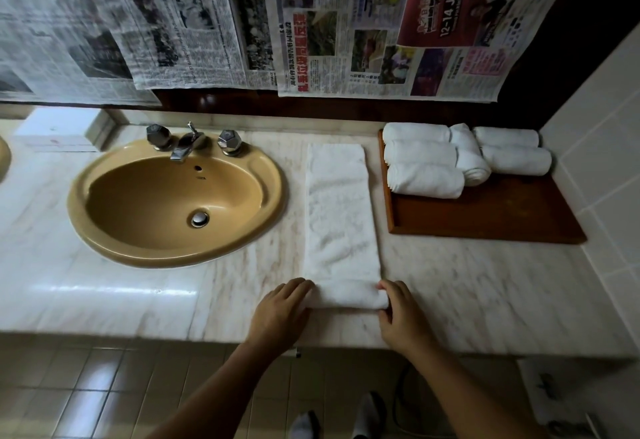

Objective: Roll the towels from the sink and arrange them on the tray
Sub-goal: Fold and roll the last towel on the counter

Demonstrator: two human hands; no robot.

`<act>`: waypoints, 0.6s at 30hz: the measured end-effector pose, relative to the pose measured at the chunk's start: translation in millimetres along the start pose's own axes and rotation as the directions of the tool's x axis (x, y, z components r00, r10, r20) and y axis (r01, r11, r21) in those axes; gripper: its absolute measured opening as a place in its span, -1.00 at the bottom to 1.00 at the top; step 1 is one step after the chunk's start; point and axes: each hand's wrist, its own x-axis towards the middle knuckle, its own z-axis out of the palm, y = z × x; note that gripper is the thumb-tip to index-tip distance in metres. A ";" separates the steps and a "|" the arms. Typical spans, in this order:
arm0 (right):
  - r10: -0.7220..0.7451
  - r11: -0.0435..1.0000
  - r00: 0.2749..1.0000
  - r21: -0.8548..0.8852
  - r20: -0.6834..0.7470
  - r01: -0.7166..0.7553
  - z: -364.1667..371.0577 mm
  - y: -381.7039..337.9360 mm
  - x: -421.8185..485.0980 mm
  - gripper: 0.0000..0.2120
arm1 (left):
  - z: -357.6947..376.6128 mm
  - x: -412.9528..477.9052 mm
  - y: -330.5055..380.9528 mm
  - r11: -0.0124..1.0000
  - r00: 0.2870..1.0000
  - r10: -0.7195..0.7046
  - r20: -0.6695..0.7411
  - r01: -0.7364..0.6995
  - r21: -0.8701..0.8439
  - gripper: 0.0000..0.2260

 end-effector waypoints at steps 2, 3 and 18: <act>0.004 0.999 1.000 0.035 -0.002 -0.004 -1.6 2.1 1.3 -0.51 | -0.7 -0.6 0.7 0.999 1.000 -0.016 0.015 0.016 -0.042 -0.60; 0.009 0.998 1.000 0.061 -0.003 -0.009 -2.2 4.0 2.6 -0.53 | -0.3 -1.1 1.2 0.997 0.999 -0.034 0.018 0.036 -0.072 -0.61; 0.313 0.934 0.948 0.163 0.055 -0.318 -8.9 -16.7 17.8 -0.67 | 0.4 25.6 18.5 0.804 0.877 -0.430 0.215 0.481 -0.350 -0.81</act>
